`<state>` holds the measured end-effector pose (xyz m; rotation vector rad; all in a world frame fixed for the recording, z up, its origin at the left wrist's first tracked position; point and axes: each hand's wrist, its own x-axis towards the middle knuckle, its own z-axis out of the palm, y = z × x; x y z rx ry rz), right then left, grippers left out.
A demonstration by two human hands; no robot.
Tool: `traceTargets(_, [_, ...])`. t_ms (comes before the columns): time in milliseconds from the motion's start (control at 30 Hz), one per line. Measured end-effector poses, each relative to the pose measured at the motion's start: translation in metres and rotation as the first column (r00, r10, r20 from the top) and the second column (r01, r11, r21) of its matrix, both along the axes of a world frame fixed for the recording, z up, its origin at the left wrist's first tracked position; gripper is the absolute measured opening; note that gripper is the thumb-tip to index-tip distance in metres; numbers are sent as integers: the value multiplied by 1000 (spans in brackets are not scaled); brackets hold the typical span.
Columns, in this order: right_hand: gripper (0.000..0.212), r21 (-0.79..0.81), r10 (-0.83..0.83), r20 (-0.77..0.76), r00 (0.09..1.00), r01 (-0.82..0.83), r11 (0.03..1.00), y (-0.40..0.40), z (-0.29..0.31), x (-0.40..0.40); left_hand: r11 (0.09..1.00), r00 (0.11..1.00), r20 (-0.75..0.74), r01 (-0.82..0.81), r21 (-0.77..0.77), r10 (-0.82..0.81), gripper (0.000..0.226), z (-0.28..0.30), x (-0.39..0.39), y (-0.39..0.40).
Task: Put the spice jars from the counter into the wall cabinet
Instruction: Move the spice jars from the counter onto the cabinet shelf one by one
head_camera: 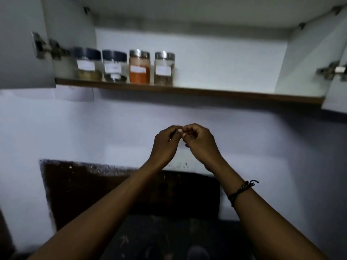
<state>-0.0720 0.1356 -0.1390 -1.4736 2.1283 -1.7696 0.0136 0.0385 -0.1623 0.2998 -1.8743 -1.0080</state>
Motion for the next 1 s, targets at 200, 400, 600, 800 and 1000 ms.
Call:
traceTargets(200, [16,253,-84,146,986,44,966,65,-170,26,981,956,254,106,161,-145,28,-161,24,59])
traceTargets(400, [26,499,-208,50,977,156,852,127,-315,64,971,769,593,183,152,-238,24,-298,51,109])
traceTargets(600, [45,721,-189,-148,971,237,651,186,-387,105,930,625,689,265,253,-366,25,-365,76,156])
traceTargets(800, [99,760,-85,-88,992,122,638,222,-417,118,919,605,700,161,360,-380,38,-390,92,181])
traceTargets(1000, [100,730,-213,0,977,145,667,223,-414,116,833,657,591,103,543,-467,38,-389,89,181])
